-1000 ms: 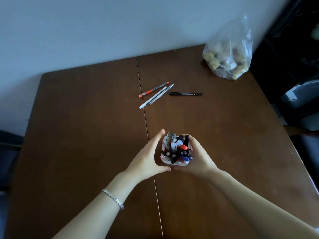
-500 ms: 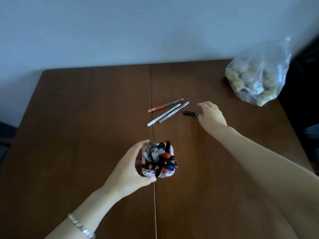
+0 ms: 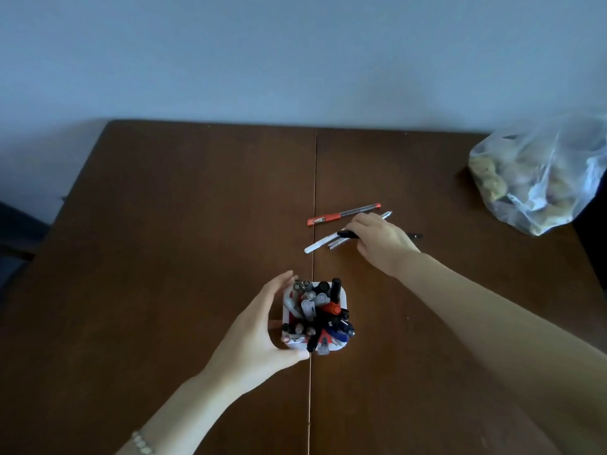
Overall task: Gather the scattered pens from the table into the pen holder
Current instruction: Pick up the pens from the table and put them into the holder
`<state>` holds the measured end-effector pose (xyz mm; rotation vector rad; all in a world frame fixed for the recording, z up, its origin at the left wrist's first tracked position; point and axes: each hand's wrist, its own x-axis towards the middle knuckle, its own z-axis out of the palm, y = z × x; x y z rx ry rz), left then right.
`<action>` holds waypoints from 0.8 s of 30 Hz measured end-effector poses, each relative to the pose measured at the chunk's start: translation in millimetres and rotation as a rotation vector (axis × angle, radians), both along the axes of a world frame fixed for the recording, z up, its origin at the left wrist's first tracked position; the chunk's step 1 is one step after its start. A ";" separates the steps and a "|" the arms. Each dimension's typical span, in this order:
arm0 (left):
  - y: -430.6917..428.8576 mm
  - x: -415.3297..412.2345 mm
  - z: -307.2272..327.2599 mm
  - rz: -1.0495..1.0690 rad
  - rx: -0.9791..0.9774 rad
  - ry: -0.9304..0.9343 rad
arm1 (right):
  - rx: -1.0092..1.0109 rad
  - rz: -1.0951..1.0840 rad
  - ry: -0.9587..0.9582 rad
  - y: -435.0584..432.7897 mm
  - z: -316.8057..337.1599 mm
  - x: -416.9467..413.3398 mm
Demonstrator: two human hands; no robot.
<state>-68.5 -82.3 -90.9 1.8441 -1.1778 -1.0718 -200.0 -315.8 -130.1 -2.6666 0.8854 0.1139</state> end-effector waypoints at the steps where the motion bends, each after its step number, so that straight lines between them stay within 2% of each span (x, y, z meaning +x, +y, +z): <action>1: 0.3 0.1 -0.2 -0.001 0.005 0.002 | -0.015 0.049 0.047 1.5 -0.5 4.0; 8: 0.1 -2.3 2.7 -0.038 -0.005 -0.045 | -0.107 0.208 0.314 19.8 -3.9 -2.7; 10: -0.8 -6.7 8.8 -0.076 -0.037 -0.085 | -0.074 0.198 0.372 32.5 0.7 -13.3; 11: -2.1 -9.8 14.1 -0.094 -0.056 -0.116 | -0.042 0.134 0.337 40.1 5.1 -20.2; 13: -6.0 -17.0 22.9 -0.124 -0.104 -0.202 | 0.106 -0.165 0.100 55.6 19.5 -35.6; 15: -13.8 -24.8 26.5 -0.159 -0.169 -0.362 | 0.255 -0.464 -0.287 71.9 40.9 -51.7; 17: -22.1 -31.3 24.2 -0.179 -0.223 -0.517 | 0.315 -0.589 -0.662 88.3 65.1 -63.5; 18: -24.8 -33.6 22.3 -0.171 -0.234 -0.561 | 0.319 -0.597 -0.791 96.1 76.7 -66.5; 20: -26.8 -35.2 21.4 -0.123 -0.263 -0.554 | 0.324 -0.571 -0.922 109.5 92.7 -67.3; 24: -22.0 -30.1 18.4 -0.087 -0.321 -0.403 | 0.347 -0.527 -0.955 129.2 96.2 -55.6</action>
